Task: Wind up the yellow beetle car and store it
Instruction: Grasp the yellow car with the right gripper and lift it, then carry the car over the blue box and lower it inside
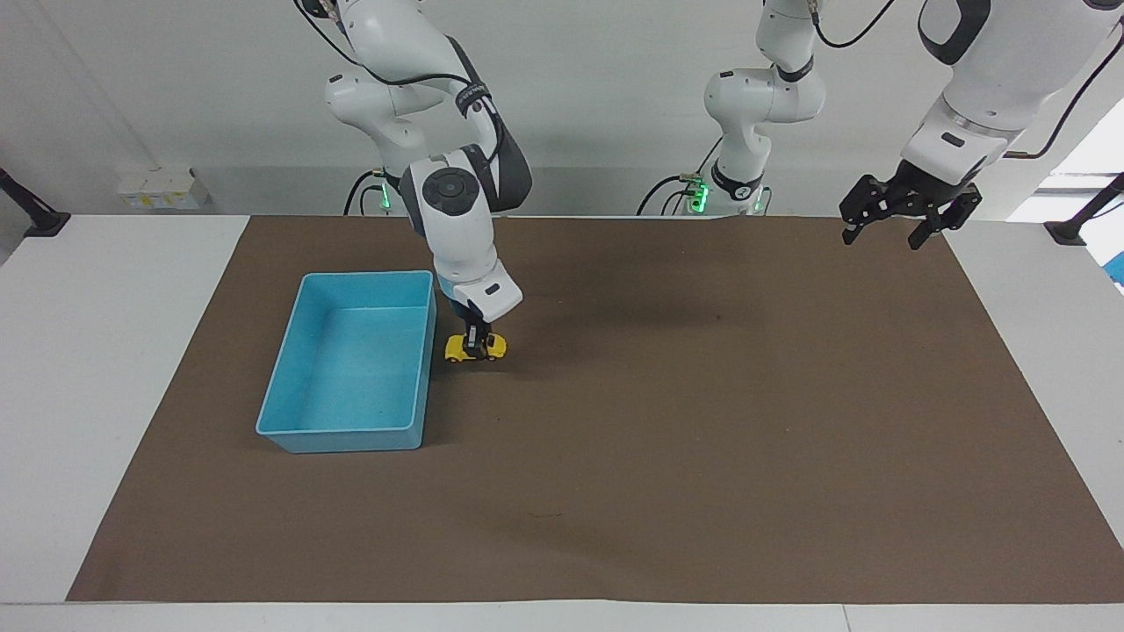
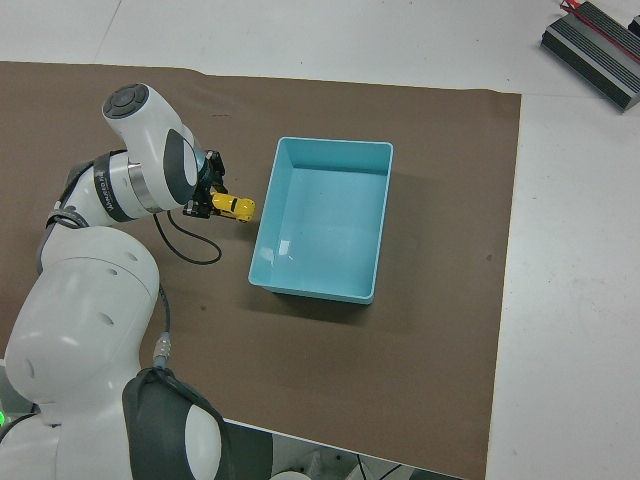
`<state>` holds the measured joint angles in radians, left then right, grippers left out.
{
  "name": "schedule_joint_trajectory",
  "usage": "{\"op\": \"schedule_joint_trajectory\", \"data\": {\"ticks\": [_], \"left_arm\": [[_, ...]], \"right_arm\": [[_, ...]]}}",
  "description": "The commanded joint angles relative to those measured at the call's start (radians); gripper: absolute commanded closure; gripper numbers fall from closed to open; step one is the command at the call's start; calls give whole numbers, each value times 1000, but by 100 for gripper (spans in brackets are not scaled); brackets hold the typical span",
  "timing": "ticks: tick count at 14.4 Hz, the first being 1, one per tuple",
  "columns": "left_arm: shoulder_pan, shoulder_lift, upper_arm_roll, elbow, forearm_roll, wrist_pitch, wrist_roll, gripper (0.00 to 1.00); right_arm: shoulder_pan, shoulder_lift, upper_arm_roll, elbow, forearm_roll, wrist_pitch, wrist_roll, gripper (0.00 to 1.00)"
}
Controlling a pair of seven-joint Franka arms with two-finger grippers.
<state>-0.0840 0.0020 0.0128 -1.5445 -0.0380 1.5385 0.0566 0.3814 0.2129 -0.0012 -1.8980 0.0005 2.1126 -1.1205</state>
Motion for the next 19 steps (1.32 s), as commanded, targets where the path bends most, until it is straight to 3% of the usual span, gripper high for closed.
{"op": "schedule_joint_trajectory", "data": {"ticks": [1, 7, 12, 16, 19], "left_arm": [[9, 4, -7, 14, 10, -17, -9, 0], [9, 4, -7, 14, 10, -17, -9, 0], [9, 4, -7, 14, 10, -17, -9, 0], [9, 4, -7, 14, 10, -17, -9, 0], [9, 4, -7, 14, 10, -17, -9, 0]], "right_arm": [[-3, 14, 4, 85, 6, -87, 40, 100], [-45, -27, -8, 152, -16, -253, -7, 100], [-185, -53, -8, 142, -17, -324, -209, 100], [-285, -104, -8, 18, -36, -245, -340, 100], [-279, -162, -10, -122, -46, -120, -343, 100]]}}
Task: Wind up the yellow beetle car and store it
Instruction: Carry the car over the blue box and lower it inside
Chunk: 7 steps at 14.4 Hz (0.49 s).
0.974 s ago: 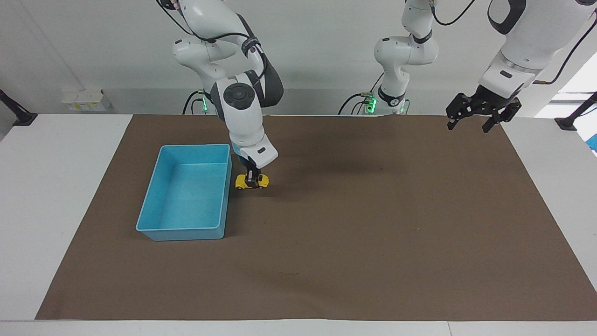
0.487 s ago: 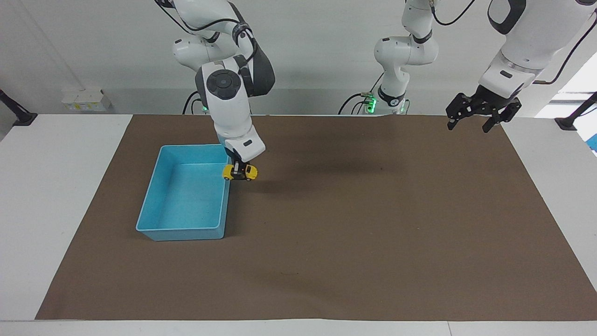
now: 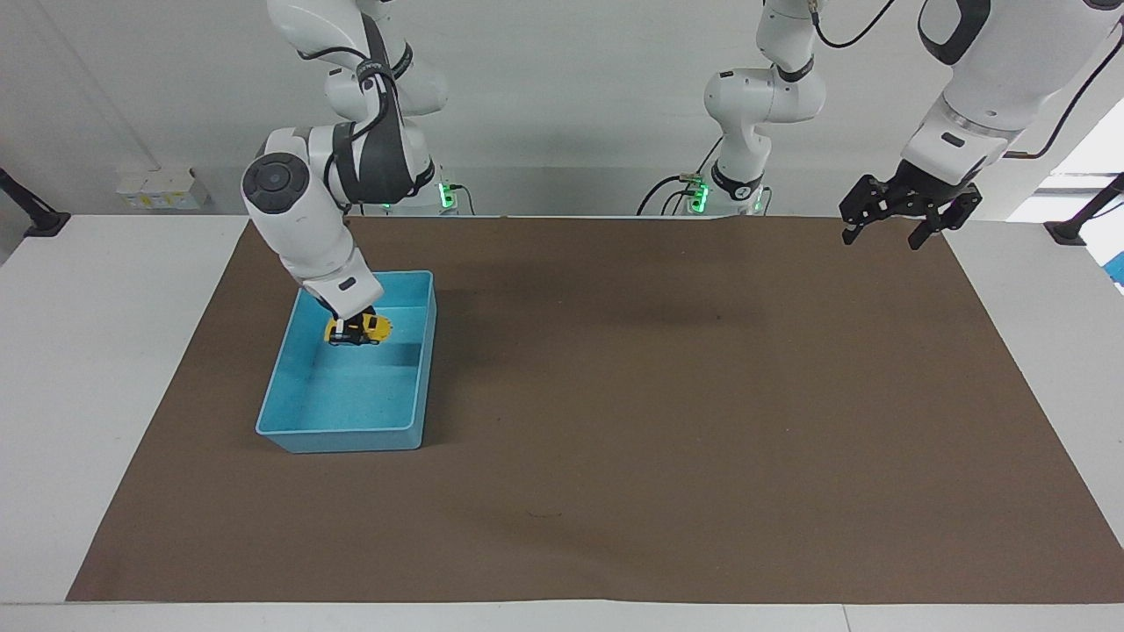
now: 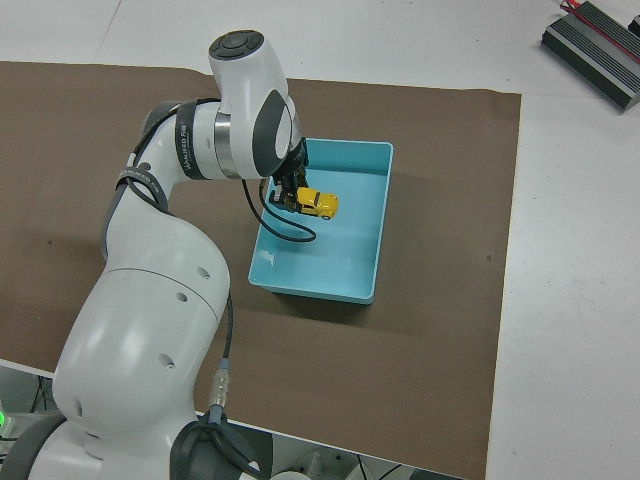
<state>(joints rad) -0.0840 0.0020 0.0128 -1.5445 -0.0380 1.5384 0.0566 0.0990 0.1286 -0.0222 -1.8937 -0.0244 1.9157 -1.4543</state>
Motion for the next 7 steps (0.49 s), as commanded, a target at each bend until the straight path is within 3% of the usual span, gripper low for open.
{"op": "schedule_joint_trajectory", "data": {"ticks": [1, 7], "left_arm": [[9, 4, -7, 14, 10, -17, -9, 0], [9, 4, -7, 14, 10, -17, -9, 0]], "right_arm": [[2, -73, 13, -151, -23, 104, -8, 100], [11, -72, 11, -268, -44, 241, -9, 100]]}}
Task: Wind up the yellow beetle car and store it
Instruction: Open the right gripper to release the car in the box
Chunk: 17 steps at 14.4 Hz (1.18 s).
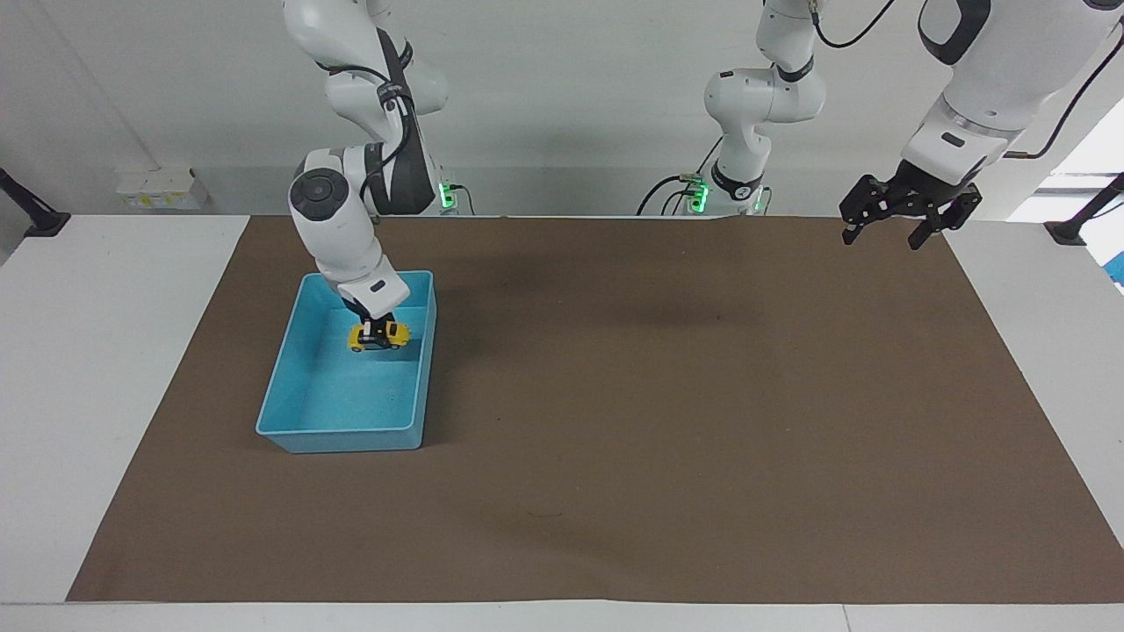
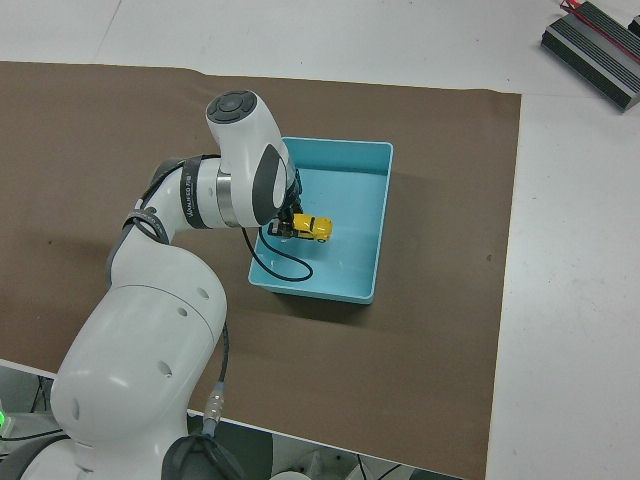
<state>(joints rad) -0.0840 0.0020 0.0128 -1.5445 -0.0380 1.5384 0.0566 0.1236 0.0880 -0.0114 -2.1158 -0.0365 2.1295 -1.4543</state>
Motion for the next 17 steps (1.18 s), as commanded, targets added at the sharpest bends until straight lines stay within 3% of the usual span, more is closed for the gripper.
{"op": "schedule_joint_trajectory", "data": {"ticks": [1, 16, 17], "left_arm": [[9, 4, -7, 14, 10, -17, -9, 0], [9, 4, -7, 14, 10, -17, -9, 0], [9, 4, -7, 14, 10, -17, -9, 0]], "right_arm": [[-16, -28, 2, -50, -64, 41, -9, 100], [-29, 29, 2, -95, -85, 161, -18, 100], [-25, 29, 2, -95, -85, 159, -14, 97]]}}
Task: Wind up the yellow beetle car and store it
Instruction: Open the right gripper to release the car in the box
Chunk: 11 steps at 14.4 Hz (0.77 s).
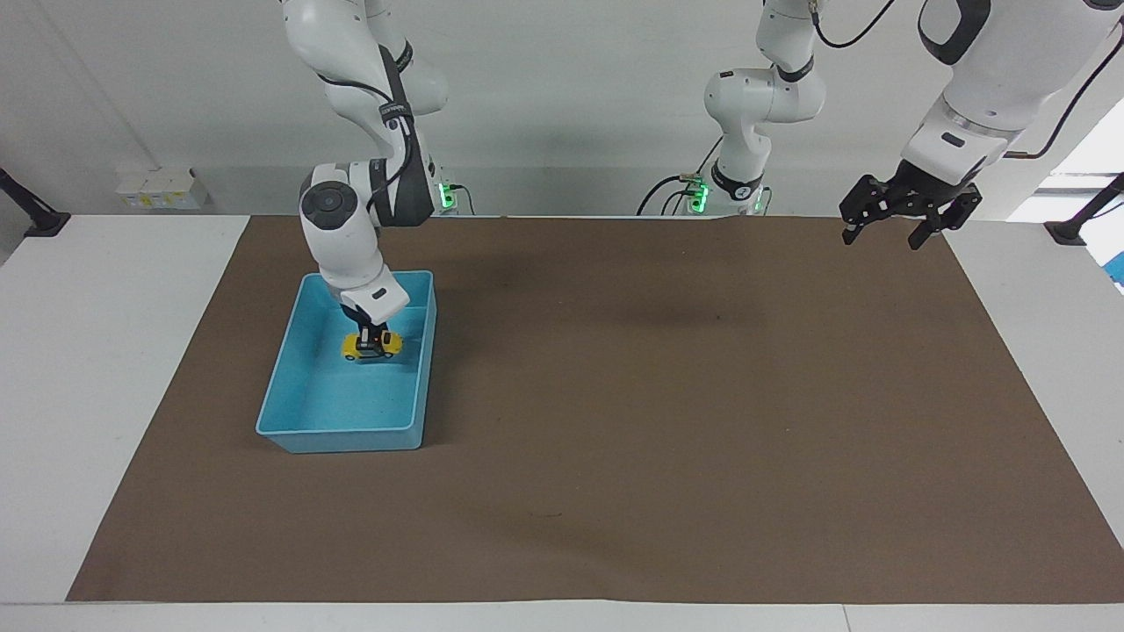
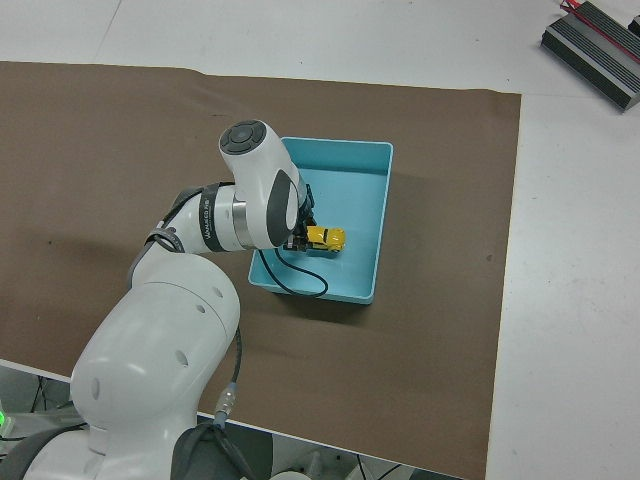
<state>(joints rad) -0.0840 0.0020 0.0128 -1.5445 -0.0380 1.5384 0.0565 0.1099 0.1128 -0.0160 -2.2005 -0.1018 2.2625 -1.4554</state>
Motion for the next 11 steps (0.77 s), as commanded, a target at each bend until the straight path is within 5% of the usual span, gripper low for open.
{"op": "schedule_joint_trajectory", "data": {"ticks": [1, 2, 3, 11], "left_arm": [[9, 4, -7, 14, 10, -17, -9, 0], [9, 4, -7, 14, 10, -17, -9, 0], [9, 4, -7, 14, 10, -17, -9, 0], [9, 4, -7, 14, 10, -15, -9, 0]], "right_arm": [[-9, 5, 7, -8, -18, 26, -7, 65], [-6, 7, 8, -4, -15, 20, 16, 12], [-6, 13, 8, 8, -15, 8, 36, 0], [20, 4, 17, 172, 51, -158, 136, 0]]}}
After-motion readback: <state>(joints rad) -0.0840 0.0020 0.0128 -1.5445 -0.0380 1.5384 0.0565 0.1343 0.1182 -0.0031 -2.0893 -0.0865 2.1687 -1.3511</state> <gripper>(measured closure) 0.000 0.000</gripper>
